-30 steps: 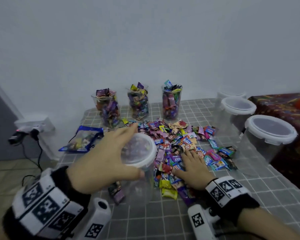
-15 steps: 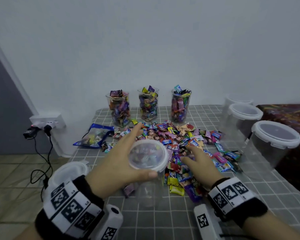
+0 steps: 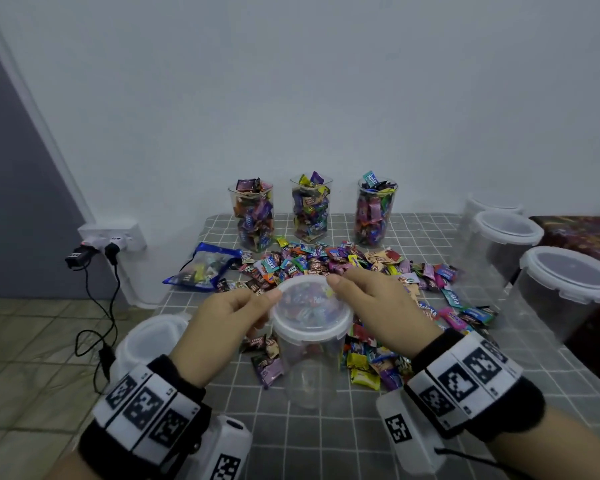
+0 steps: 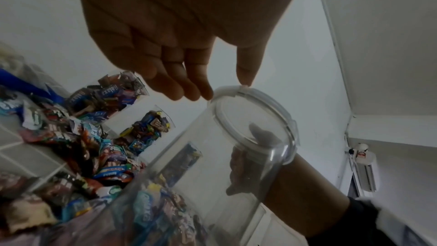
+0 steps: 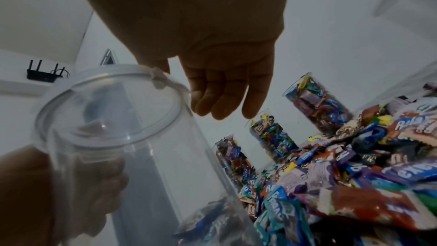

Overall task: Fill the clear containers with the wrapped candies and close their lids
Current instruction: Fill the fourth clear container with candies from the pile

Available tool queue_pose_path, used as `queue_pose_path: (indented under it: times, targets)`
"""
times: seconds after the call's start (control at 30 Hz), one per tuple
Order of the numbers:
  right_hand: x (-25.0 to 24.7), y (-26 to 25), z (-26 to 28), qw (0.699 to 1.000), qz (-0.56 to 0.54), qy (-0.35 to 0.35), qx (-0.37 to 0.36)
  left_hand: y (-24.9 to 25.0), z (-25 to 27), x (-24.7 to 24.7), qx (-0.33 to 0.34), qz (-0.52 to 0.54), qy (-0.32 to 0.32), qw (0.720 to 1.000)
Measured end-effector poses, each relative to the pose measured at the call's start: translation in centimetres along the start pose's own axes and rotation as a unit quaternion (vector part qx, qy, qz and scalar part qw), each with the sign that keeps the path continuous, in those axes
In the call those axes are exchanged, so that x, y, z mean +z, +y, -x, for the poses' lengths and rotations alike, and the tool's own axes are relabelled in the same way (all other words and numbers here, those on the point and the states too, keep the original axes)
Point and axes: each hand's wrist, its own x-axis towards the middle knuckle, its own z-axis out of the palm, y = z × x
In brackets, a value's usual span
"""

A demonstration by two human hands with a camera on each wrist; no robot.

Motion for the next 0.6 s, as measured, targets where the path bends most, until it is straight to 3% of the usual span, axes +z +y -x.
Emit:
queue_pose_path:
  times: [0.13,0.33,0.6]
  targets:
    - [0.4,0.0,0.1,0.999,-0.025,0.005,0.024,-0.4,-0.6,0.3,-0.008,0.017,-0.005,1.0]
    - [0.8,0.8,0.1,0.99,-0.124,0.002,0.065,-0.6,-1.6,1.0,-0.121,0.169,-0.083,0.975]
    - [0.9,0.5,-0.1,0.948,-0.275,-0.057,0.148,-0.9,-2.0,1.3,-0.14,0.21,-0.13,0.959]
